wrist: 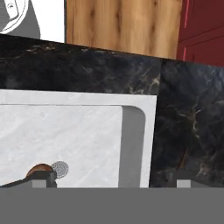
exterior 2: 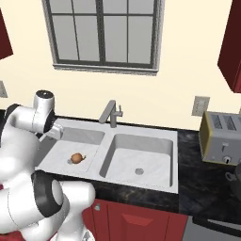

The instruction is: Turn on the sink faucet. Then move the onion from the counter to the sink. Turn off the sink. Move the vegetable from the sink to the pot next to the stove. Finally move the pot to the front left burner.

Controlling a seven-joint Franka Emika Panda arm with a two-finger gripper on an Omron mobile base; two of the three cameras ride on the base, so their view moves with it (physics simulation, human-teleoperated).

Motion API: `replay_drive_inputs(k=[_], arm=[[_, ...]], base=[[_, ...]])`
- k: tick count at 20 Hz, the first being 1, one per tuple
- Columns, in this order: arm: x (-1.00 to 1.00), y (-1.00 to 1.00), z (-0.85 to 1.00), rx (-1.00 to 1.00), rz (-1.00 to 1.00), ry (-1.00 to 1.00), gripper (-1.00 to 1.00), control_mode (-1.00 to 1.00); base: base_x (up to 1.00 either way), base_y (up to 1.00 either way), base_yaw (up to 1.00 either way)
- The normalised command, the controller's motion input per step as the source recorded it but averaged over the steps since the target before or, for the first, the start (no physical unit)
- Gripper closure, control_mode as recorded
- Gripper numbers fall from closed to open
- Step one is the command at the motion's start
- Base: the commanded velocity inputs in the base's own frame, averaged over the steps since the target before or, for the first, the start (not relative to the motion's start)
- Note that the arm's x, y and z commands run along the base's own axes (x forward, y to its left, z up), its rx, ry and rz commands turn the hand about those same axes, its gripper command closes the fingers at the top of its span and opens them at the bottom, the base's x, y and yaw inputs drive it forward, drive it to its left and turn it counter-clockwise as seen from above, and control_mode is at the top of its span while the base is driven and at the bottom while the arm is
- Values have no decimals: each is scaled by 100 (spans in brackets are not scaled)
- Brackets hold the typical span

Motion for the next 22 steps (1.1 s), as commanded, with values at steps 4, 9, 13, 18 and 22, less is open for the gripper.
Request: replay_drive_inputs(k=[4,9,13,18,22], arm=[[19,0,-33,-9,0,2,-100,-100],[20,-2,-34,-8,0,1,-100,-100],[23,-13,-35,-7,0,0,-100,-100],[25,-26,-32,-4,0,0,-100,-100],[21,-30,-33,-3,0,0,-100,-100]], base=[[0,0,0],[0,0,0],[0,0,0],[0,0,0],[0,0,0]])
